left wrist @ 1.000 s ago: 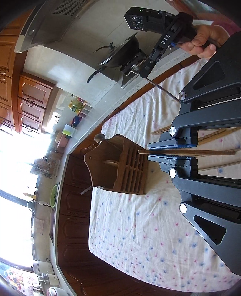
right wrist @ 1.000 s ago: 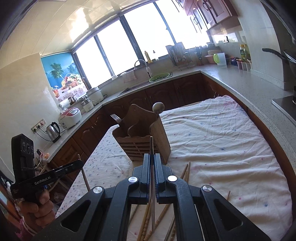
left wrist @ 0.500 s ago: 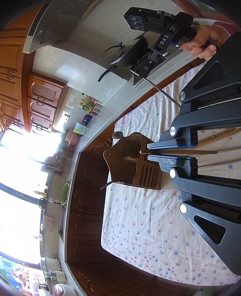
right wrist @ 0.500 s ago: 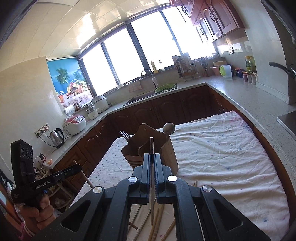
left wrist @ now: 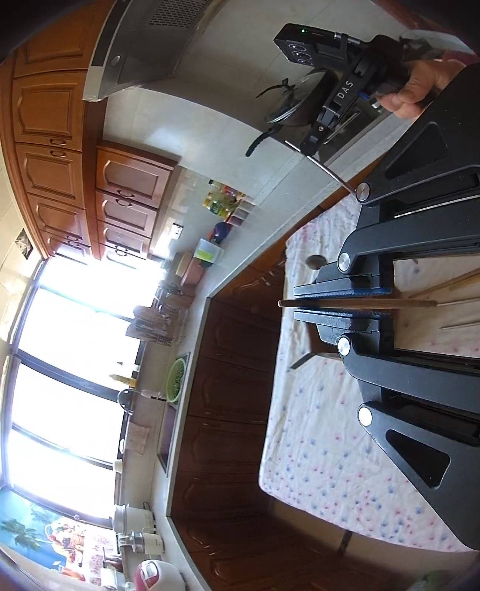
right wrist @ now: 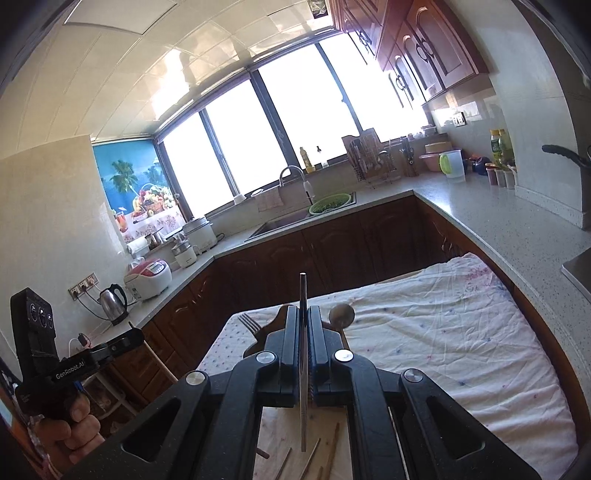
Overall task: Organize utensils
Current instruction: 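Lift the chopstick with the left tool while the right tool carries its chopstick to the holder, then lower the chopstick into the holder with the left tool while the right tool releases its chopstick there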
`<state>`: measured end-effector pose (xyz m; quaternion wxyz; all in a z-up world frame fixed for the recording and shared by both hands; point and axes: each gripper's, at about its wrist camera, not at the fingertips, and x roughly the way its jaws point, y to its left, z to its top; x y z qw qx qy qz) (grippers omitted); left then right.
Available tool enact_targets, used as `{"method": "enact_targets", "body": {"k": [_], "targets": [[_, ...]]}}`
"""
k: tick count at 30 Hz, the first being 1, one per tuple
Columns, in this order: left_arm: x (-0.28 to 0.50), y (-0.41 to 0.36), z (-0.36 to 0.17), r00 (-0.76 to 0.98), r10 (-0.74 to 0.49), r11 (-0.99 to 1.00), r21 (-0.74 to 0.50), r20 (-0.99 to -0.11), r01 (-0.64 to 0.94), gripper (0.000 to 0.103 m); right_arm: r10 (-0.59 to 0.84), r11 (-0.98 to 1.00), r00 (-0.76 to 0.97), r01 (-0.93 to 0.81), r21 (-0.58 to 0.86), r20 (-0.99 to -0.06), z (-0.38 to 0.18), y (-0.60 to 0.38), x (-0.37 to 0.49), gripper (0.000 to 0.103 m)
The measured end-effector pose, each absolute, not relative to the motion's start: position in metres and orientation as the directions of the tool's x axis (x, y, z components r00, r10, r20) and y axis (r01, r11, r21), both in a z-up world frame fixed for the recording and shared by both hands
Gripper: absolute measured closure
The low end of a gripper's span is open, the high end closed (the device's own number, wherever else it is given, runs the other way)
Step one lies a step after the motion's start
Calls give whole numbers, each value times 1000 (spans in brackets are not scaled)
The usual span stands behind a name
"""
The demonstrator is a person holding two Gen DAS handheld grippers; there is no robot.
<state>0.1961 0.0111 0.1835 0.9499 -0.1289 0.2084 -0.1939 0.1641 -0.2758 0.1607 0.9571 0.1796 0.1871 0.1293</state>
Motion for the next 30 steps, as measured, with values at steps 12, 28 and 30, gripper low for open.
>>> {"method": "enact_targets", "body": {"k": [12, 28, 30], "targets": [[280, 20, 191, 909, -310, 912, -356, -277, 203, 99, 232, 919, 939, -126, 372, -254, 173, -270, 238, 99], [308, -1, 100, 874, -273, 931, -338, -402, 135, 98, 220, 925, 904, -73, 373, -368, 94, -251, 263, 99], [309, -2, 101, 871, -274, 932, -336, -407, 136, 98, 211, 928, 906, -68, 366, -368, 95, -251, 262, 99]]}}
